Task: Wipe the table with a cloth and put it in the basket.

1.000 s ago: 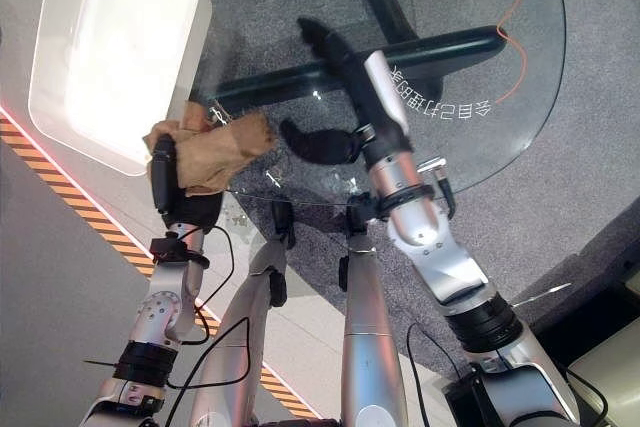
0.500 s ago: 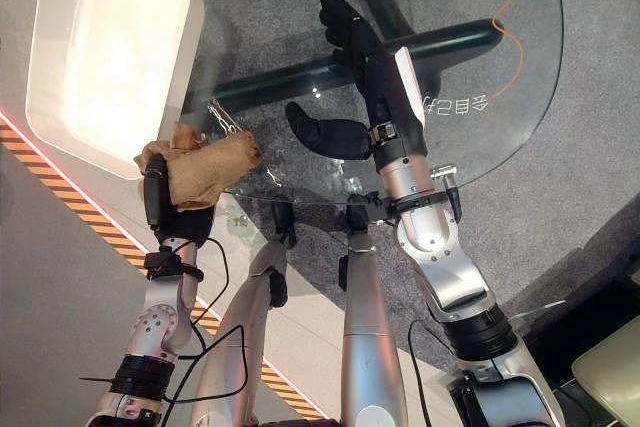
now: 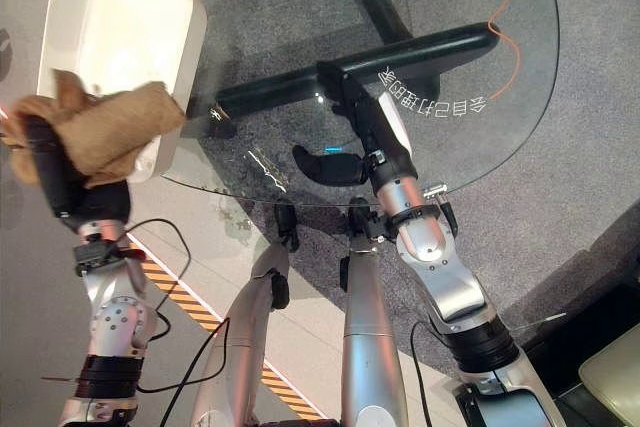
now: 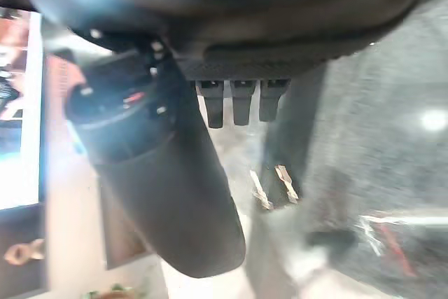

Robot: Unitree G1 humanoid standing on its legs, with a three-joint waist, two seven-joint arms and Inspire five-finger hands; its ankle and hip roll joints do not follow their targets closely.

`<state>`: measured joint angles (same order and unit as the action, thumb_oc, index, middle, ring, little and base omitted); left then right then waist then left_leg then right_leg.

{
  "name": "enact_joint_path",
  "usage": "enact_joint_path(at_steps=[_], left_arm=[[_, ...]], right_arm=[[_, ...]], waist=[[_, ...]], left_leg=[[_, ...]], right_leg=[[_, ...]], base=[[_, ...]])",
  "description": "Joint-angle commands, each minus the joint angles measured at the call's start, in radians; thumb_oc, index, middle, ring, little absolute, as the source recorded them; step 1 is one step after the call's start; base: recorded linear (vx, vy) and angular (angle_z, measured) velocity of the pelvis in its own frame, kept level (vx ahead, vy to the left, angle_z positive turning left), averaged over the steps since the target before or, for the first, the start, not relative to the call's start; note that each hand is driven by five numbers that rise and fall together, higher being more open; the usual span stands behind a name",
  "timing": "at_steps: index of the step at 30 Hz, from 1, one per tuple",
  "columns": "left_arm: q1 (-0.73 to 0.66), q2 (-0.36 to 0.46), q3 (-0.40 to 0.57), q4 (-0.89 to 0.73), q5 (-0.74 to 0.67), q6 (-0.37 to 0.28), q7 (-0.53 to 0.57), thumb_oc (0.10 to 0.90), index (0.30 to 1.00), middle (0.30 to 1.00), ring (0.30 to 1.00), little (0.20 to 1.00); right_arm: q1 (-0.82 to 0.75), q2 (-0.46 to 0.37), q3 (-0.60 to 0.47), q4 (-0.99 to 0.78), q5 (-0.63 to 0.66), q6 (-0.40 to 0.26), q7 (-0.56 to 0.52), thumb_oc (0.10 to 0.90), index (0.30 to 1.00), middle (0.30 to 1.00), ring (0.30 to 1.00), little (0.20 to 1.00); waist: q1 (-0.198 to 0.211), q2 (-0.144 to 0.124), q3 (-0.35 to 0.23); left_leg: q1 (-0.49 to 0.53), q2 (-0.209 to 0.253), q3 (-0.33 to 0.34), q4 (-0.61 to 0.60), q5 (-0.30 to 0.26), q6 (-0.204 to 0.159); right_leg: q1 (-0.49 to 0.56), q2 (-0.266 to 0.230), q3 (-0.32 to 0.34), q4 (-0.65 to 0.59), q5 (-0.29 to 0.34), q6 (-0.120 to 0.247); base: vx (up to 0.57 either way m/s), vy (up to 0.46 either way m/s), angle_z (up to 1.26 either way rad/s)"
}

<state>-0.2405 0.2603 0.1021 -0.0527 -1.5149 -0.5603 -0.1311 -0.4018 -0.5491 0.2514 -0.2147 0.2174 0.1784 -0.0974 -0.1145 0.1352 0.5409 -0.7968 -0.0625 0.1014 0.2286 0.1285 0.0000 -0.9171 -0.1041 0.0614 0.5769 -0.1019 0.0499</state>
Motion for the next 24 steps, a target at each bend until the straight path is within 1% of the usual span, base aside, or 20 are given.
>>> enact_joint_path(at_steps=[1,4,5,7,8,10,11,12,13,14,16,20,22,24], left_arm=[[-0.05,0.054,0.145,-0.124,0.215,-0.199,0.086,0.1,0.3,0.3,0.3,0.2],[-0.099,0.095,0.178,-0.1,0.323,-0.235,0.214,0.1,0.3,0.3,0.3,0.2],[-0.103,0.097,0.18,-0.098,0.336,-0.236,0.228,0.1,0.3,0.3,0.3,0.2],[-0.135,0.121,0.196,-0.064,0.401,-0.251,0.32,0.1,0.3,0.3,0.3,0.2],[-0.153,0.135,0.199,-0.039,0.465,-0.254,0.382,0.1,0.3,0.3,0.3,0.2],[-0.19,0.173,0.206,0.013,0.613,-0.231,0.534,0.1,0.3,0.3,0.3,0.2],[-0.207,0.188,0.206,0.045,0.663,-0.221,0.588,0.1,0.3,0.3,0.3,0.2],[-0.235,0.216,0.202,0.098,0.758,-0.192,0.676,0.1,0.3,0.3,0.3,0.2],[-0.259,0.237,0.198,0.156,0.808,-0.173,0.718,0.1,0.3,0.3,0.3,0.2],[-0.265,0.241,0.196,0.165,0.819,-0.171,0.726,0.1,0.3,0.3,0.3,0.2],[-0.305,0.294,0.177,0.274,0.935,-0.117,0.804,0.1,0.3,0.3,0.3,0.2],[-0.345,0.341,0.148,0.371,1.039,-0.076,0.856,0.1,0.3,0.3,0.3,0.2],[-0.378,0.377,0.121,0.44,1.108,-0.048,0.908,0.1,0.3,0.3,0.3,0.2],[-0.404,0.397,0.103,0.475,1.144,-0.024,0.953,0.1,0.3,0.3,0.3,0.2]], right_arm=[[-0.01,-0.035,-0.004,-0.082,-0.016,-0.028,0.044,0.8,0.9,0.9,0.9,0.9],[-0.008,-0.041,0.018,-0.046,-0.01,-0.001,0.049,0.8,0.9,0.9,0.9,0.9],[-0.01,-0.041,0.02,-0.042,-0.012,0.0,0.049,0.8,0.9,0.9,0.9,0.9],[-0.015,-0.049,0.039,-0.016,-0.002,0.017,0.042,0.8,0.9,0.9,0.9,0.9],[-0.019,-0.052,0.049,0.0,0.0,0.015,0.038,0.8,0.9,0.9,0.9,0.9],[-0.021,-0.062,0.062,0.024,-0.004,0.017,0.043,0.8,0.9,0.9,0.9,0.9],[-0.023,-0.065,0.068,0.033,-0.001,0.018,0.045,0.8,0.9,0.9,0.9,0.9],[-0.025,-0.07,0.078,0.049,0.001,0.019,0.048,0.8,0.9,0.9,0.9,0.9],[-0.025,-0.077,0.085,0.064,0.0,0.016,0.053,0.8,0.9,0.9,0.9,0.9],[-0.027,-0.078,0.086,0.066,0.0,0.015,0.053,0.8,0.9,0.9,0.9,0.9],[-0.028,-0.106,0.098,0.088,0.012,0.02,0.067,0.8,0.9,0.9,0.9,0.9],[-0.029,-0.128,0.112,0.117,0.031,0.019,0.084,0.8,0.9,0.9,0.9,0.9],[-0.033,-0.152,0.131,0.14,0.066,0.014,0.088,0.8,0.9,0.9,0.9,0.9],[-0.043,-0.162,0.144,0.156,0.085,0.013,0.087,0.8,0.9,0.9,0.9,0.9]], waist=[[-0.027,0.079,-0.021],[-0.032,0.08,-0.021],[-0.033,0.08,-0.021],[-0.036,0.082,-0.021],[-0.039,0.082,-0.021],[-0.045,0.082,-0.021],[-0.048,0.081,-0.021],[-0.054,0.081,-0.021],[-0.06,0.079,-0.021],[-0.06,0.078,-0.021],[-0.07,0.071,-0.021],[-0.075,0.062,-0.021],[-0.077,0.051,-0.021],[-0.079,0.045,-0.021]], left_leg=[[-0.028,0.008,-0.031,0.139,-0.089,-0.045],[-0.034,0.005,-0.029,0.149,-0.095,-0.047],[-0.035,0.005,-0.028,0.15,-0.095,-0.047],[-0.04,0.004,-0.027,0.156,-0.097,-0.049],[-0.042,0.004,-0.026,0.16,-0.099,-0.049],[-0.05,0.004,-0.023,0.17,-0.102,-0.05],[-0.056,0.004,-0.023,0.178,-0.106,-0.051],[-0.069,0.005,-0.021,0.191,-0.111,-0.052],[-0.078,0.007,-0.018,0.199,-0.115,-0.053],[-0.081,0.007,-0.018,0.201,-0.116,-0.053],[-0.109,0.011,-0.012,0.224,-0.127,-0.054],[-0.144,0.017,-0.007,0.25,-0.14,-0.054],[-0.178,0.02,-0.005,0.273,-0.151,-0.053],[-0.198,0.02,-0.007,0.287,-0.16,-0.054]], right_leg=[[0.012,0.01,0.015,-0.148,0.075,0.011],[0.002,0.013,0.029,-0.141,0.071,0.008],[0.001,0.013,0.03,-0.141,0.071,0.008],[-0.005,0.013,0.041,-0.14,0.072,0.007],[-0.009,0.012,0.045,-0.139,0.072,0.007],[-0.02,0.011,0.053,-0.132,0.072,0.007],[-0.025,0.01,0.057,-0.129,0.072,0.008],[-0.038,0.009,0.064,-0.121,0.071,0.009],[-0.047,0.005,0.068,-0.118,0.073,0.011],[-0.05,0.005,0.069,-0.117,0.072,0.012],[-0.075,0.0,0.079,-0.111,0.077,0.018],[-0.109,-0.004,0.088,-0.101,0.082,0.027],[-0.139,-0.006,0.093,-0.093,0.09,0.034],[-0.156,-0.007,0.097,-0.093,0.094,0.037]], base=[[0.04,0.113,0.03],[0.04,0.095,0.06],[0.04,0.086,0.03],[0.05,0.109,0.02],[0.05,0.125,0.04],[0.06,0.118,0.02],[0.07,0.135,0.02],[0.08,0.141,0.03],[0.06,0.111,0.04],[0.06,0.094,0.04],[0.07,0.103,0.02],[0.05,0.055,0.03],[0.06,0.028,0.03],[0.05,0.027,0.04]])
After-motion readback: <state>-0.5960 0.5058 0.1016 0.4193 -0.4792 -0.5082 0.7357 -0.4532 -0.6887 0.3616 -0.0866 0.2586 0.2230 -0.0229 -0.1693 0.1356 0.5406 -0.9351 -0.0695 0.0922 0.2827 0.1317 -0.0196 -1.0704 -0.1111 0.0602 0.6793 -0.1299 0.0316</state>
